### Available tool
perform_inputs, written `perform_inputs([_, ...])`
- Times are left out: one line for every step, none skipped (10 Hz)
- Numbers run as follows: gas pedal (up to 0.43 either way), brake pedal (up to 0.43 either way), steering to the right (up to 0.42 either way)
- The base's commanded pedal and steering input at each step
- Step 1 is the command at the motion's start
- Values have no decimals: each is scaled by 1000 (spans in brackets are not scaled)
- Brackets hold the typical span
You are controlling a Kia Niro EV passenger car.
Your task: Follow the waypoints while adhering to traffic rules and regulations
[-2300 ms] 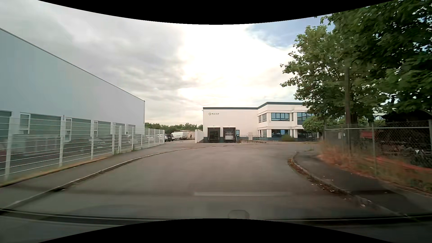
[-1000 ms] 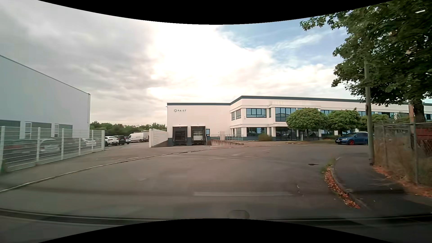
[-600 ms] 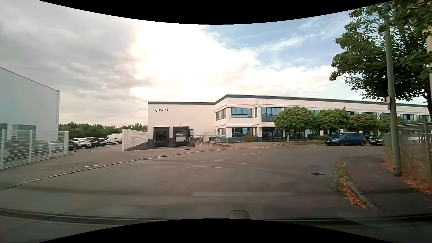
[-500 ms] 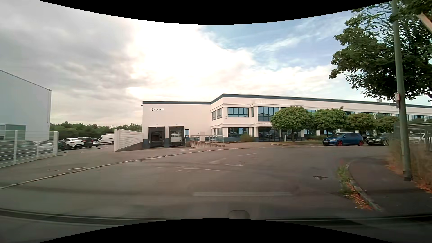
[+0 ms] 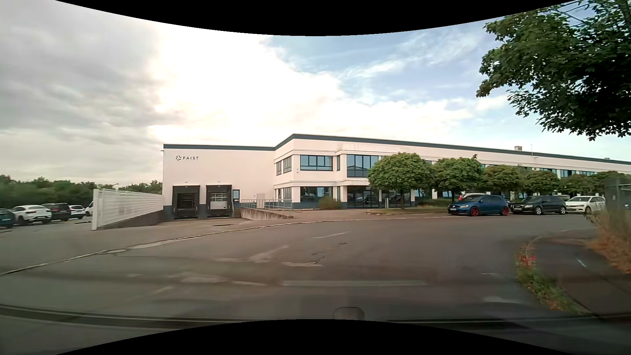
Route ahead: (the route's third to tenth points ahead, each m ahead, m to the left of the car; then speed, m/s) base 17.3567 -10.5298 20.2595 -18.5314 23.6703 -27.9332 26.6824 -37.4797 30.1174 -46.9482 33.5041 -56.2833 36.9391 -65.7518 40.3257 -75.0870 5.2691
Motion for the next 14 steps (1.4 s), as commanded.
perform_inputs([59, 0, 211])
perform_inputs([59, 0, 223])
perform_inputs([59, 0, 233])
perform_inputs([59, 0, 243])
perform_inputs([67, 0, 251])
perform_inputs([98, 0, 253])
perform_inputs([98, 0, 252])
perform_inputs([98, 0, 252])
perform_inputs([98, 0, 251])
perform_inputs([98, 0, 250])
perform_inputs([98, 0, 250])
perform_inputs([98, 0, 255])
perform_inputs([98, 0, 260])
perform_inputs([98, 0, 262])
